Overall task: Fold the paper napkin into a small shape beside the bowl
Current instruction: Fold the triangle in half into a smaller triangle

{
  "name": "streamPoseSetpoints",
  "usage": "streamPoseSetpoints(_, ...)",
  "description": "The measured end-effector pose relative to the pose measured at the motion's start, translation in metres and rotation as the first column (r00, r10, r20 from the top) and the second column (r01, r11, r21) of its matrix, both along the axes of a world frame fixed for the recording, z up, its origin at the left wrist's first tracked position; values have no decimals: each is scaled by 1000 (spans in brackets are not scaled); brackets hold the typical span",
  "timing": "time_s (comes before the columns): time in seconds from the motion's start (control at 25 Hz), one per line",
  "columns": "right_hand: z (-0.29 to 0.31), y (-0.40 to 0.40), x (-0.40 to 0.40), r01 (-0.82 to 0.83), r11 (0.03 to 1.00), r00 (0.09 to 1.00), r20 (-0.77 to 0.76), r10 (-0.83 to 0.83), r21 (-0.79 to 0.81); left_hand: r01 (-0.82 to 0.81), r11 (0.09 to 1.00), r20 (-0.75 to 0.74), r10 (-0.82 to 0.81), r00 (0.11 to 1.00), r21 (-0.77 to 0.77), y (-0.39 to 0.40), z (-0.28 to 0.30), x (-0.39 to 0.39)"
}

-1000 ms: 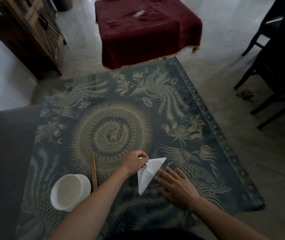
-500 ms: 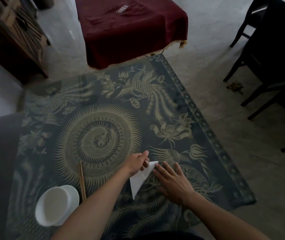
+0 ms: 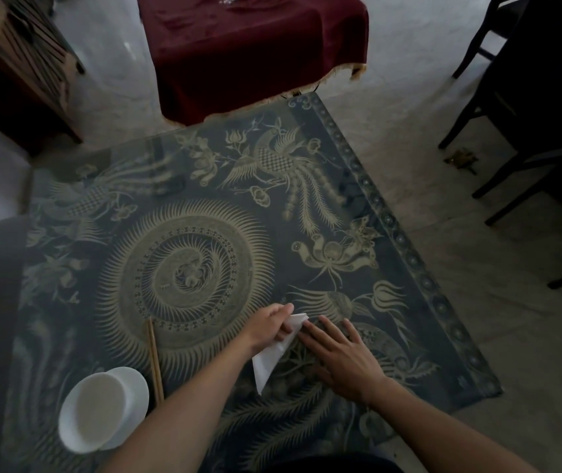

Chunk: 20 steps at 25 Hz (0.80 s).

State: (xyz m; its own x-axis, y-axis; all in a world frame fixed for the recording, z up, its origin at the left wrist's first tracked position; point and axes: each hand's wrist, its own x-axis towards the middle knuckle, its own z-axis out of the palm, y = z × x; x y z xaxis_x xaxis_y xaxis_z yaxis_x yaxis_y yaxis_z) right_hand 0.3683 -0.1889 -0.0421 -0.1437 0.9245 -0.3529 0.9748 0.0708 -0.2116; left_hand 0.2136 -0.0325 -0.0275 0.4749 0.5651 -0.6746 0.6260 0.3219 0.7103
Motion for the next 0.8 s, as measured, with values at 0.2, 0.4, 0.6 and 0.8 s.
streamPoseSetpoints(0.2, 1, 1, 0, -3, 1000, 1000, 3, 3, -9, 91, 996, 11, -92, 996, 18, -2, 4, -4)
streamPoseSetpoints(0.4, 8, 2, 1, 25, 998, 999, -45, -23, 50, 17, 935, -70, 8, 998, 356, -8, 15, -16)
streamPoseSetpoints(0.6, 15, 16, -1, 126, 979, 992, -36, -122, 161, 320, 468, -320, -82, 944, 824, -61, 3, -72)
streamPoseSetpoints(0.8, 9, 19, -8, 143, 984, 988, 40, -148, 103, 516, 360, -446, -261, 856, 778, -88, -1, -73)
